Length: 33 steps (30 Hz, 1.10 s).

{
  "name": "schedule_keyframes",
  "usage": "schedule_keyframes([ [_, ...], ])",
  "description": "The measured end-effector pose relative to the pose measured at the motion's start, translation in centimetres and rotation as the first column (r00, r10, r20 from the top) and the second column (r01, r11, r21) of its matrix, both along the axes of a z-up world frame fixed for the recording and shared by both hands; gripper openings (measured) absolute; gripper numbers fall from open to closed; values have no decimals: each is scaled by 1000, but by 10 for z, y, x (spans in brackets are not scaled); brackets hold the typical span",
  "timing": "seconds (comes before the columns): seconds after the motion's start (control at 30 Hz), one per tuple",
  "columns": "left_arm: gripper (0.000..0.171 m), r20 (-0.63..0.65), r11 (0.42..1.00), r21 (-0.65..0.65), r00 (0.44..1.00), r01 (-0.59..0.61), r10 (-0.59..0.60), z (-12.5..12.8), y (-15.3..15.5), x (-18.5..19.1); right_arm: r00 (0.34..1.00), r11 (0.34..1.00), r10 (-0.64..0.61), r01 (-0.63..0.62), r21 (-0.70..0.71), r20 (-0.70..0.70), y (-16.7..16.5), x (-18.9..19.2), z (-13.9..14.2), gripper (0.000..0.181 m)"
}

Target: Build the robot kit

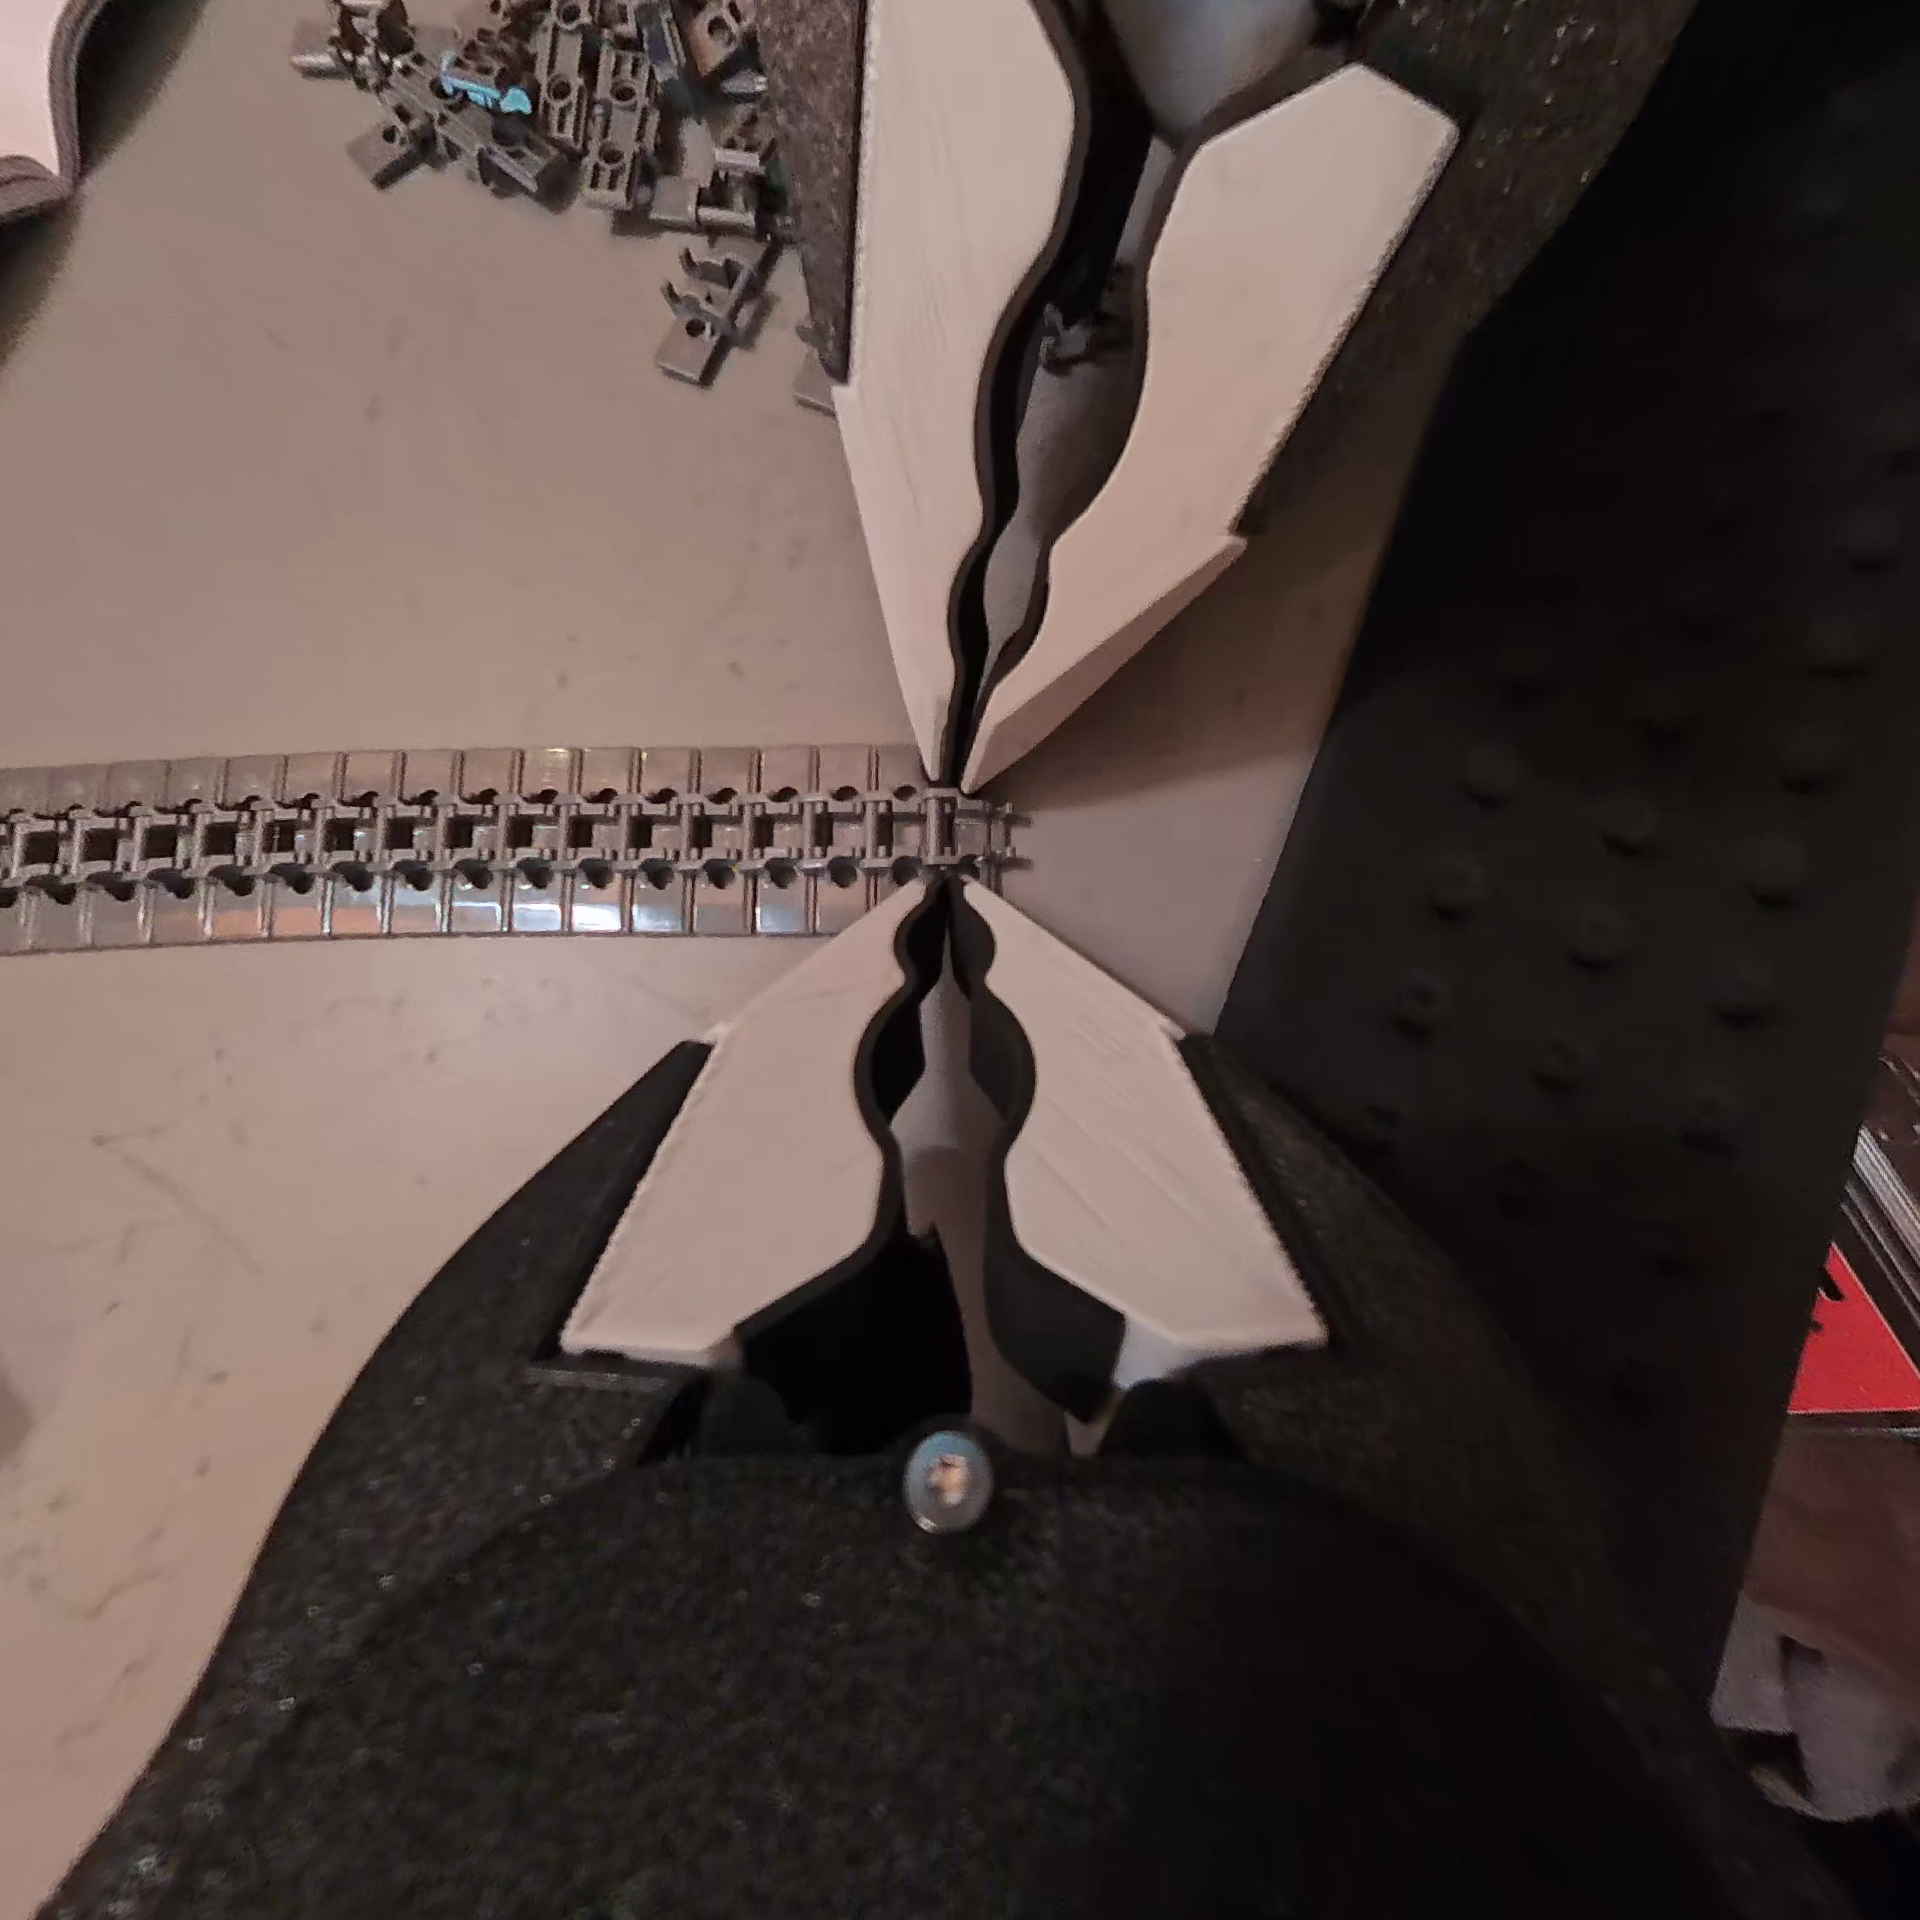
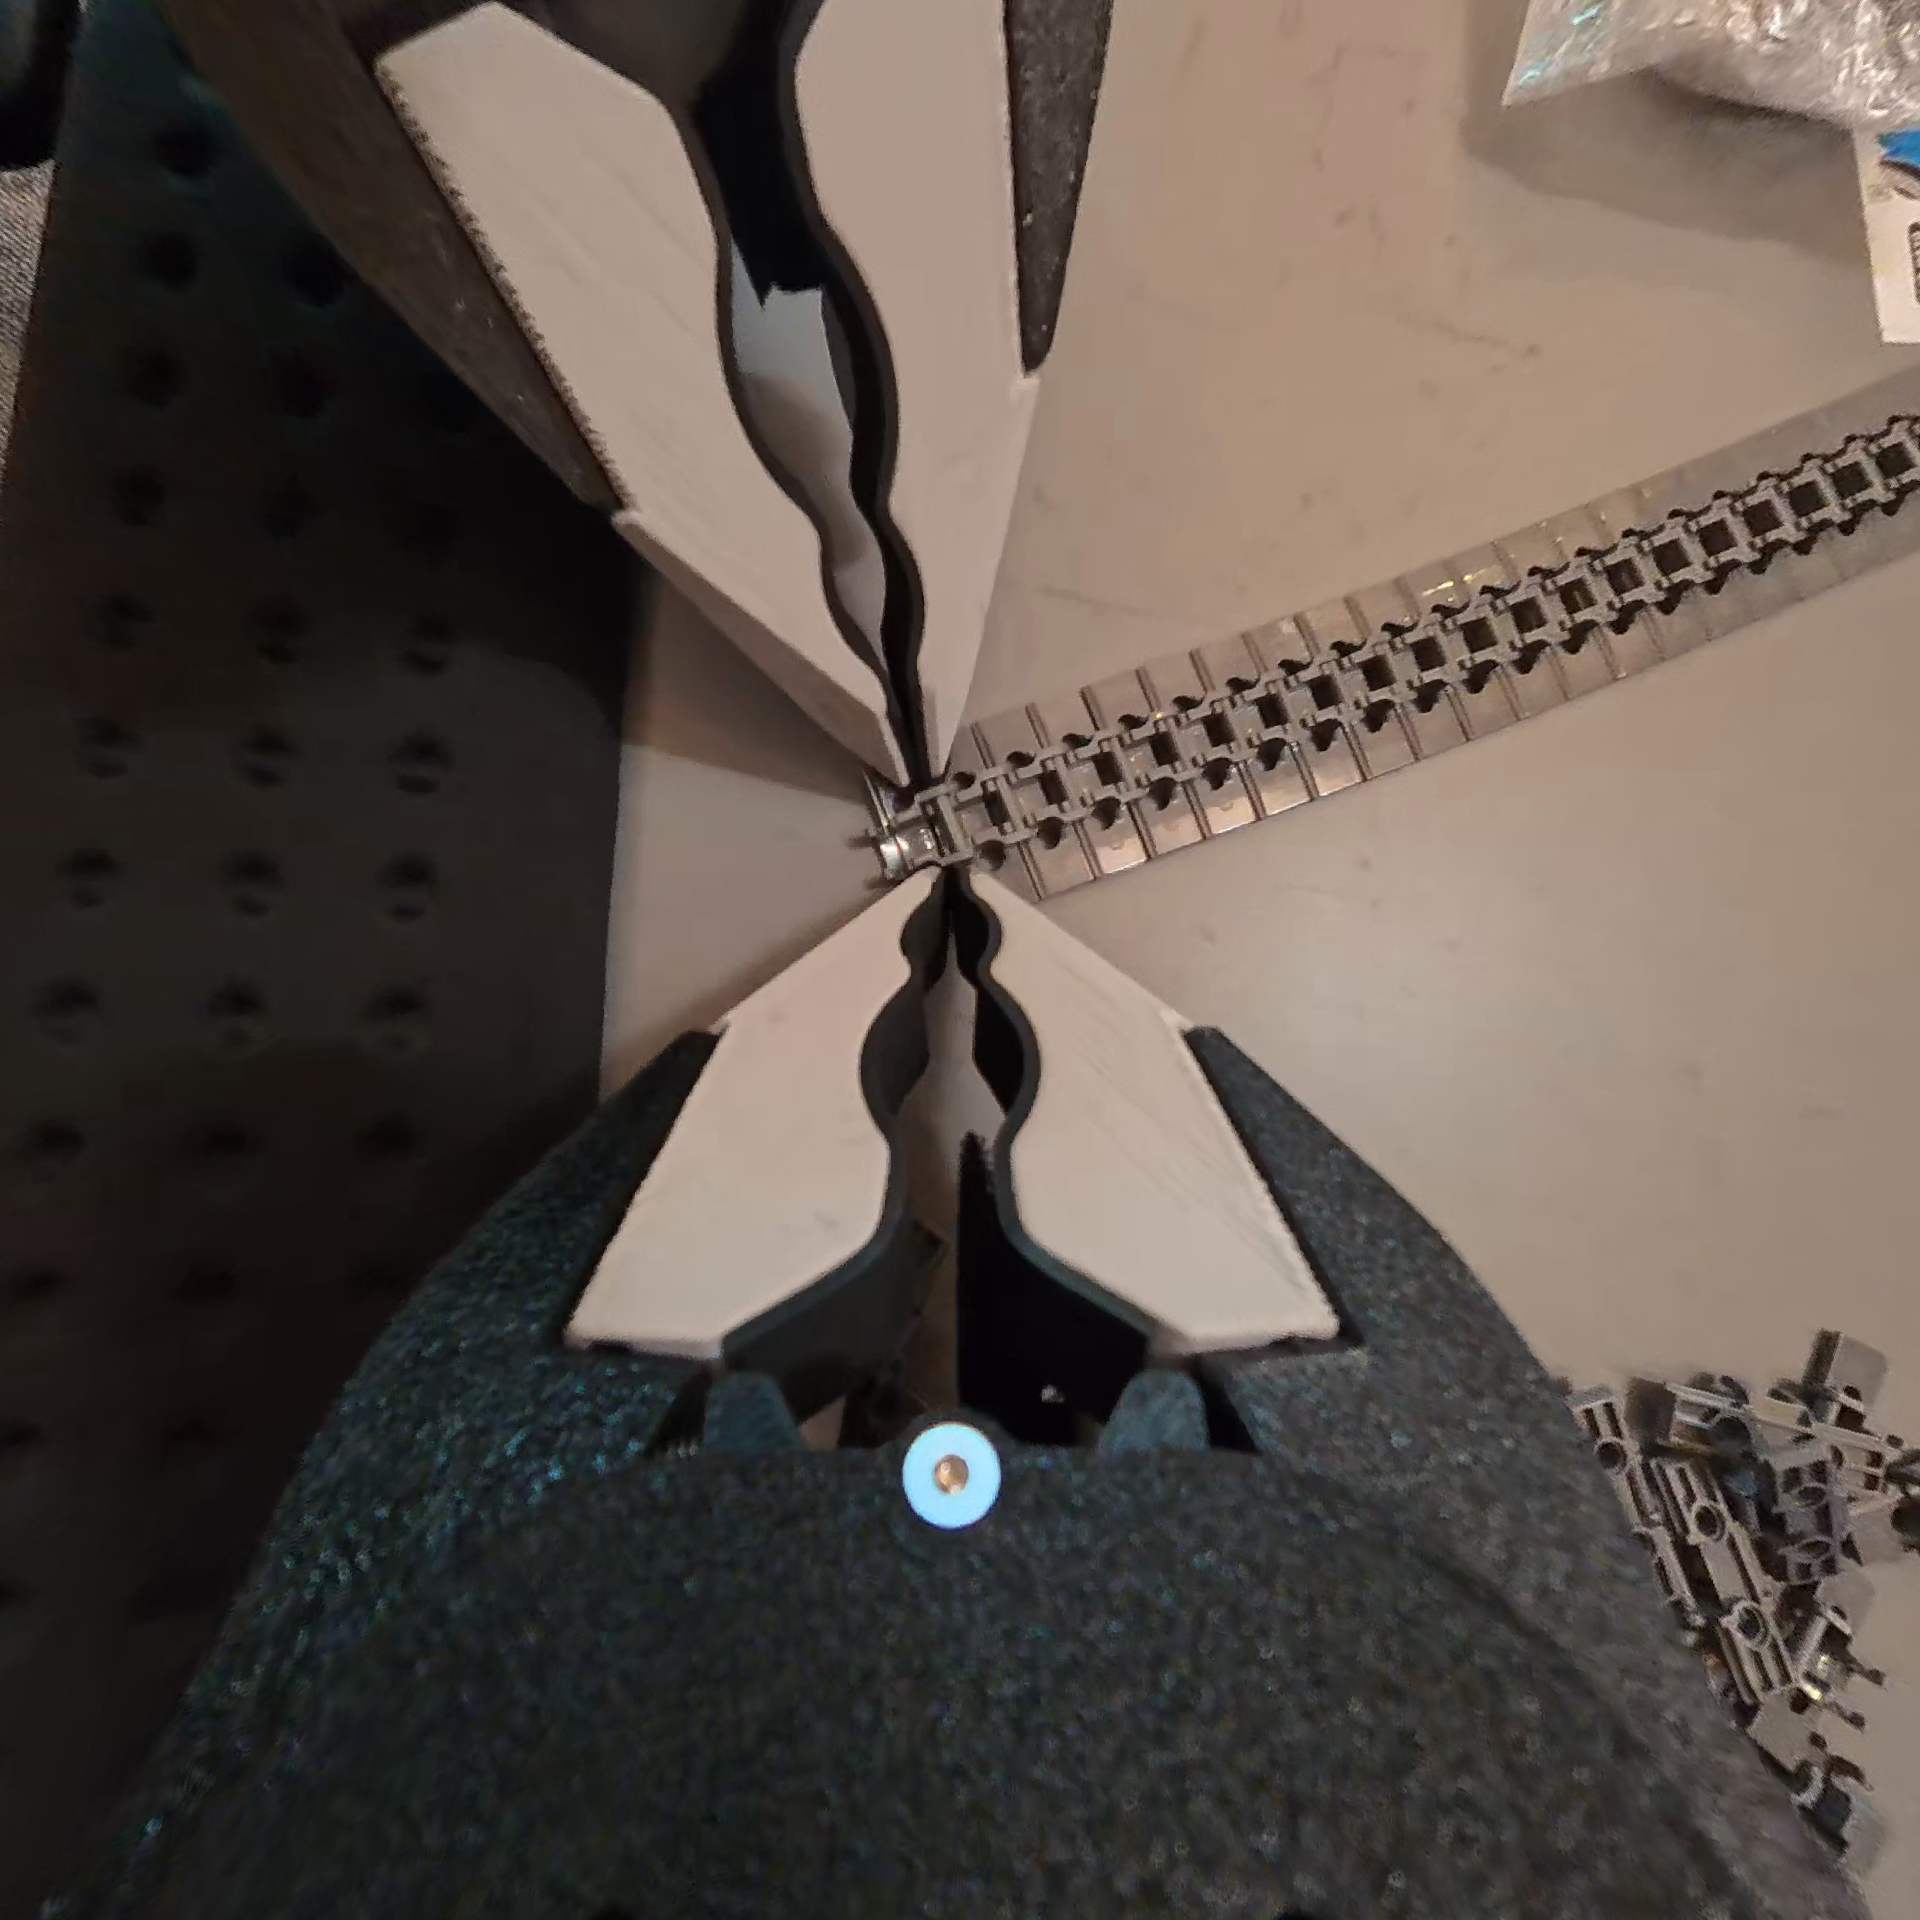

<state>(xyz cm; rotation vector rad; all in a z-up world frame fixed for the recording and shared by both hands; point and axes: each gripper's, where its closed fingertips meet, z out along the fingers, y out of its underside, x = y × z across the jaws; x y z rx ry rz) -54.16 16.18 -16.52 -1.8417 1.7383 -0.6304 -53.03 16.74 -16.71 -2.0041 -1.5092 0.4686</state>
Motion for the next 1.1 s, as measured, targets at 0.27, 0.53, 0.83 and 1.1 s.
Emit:
schedule_keyframes([
  [0.27,0,2,994,-106,1000,-7,7,-1,-1,2,998,977,-48,54,-208,34,-2,0,-2,0],
  [0.53,0,1,987,-156,999,-39,40,-2,0,3,997,930,-47,63,-363,53,-2,1,-3,0],
  [0.83,0,3,995,-95,1000,-13,14,2,-2,7,999,958,-44,33,-284,-32,0,6,5,0],
  [1.1,0,34,995,-96,999,-38,41,9,8,1,995,977,-46,25,-211,-93,-1,6,14,0],
])
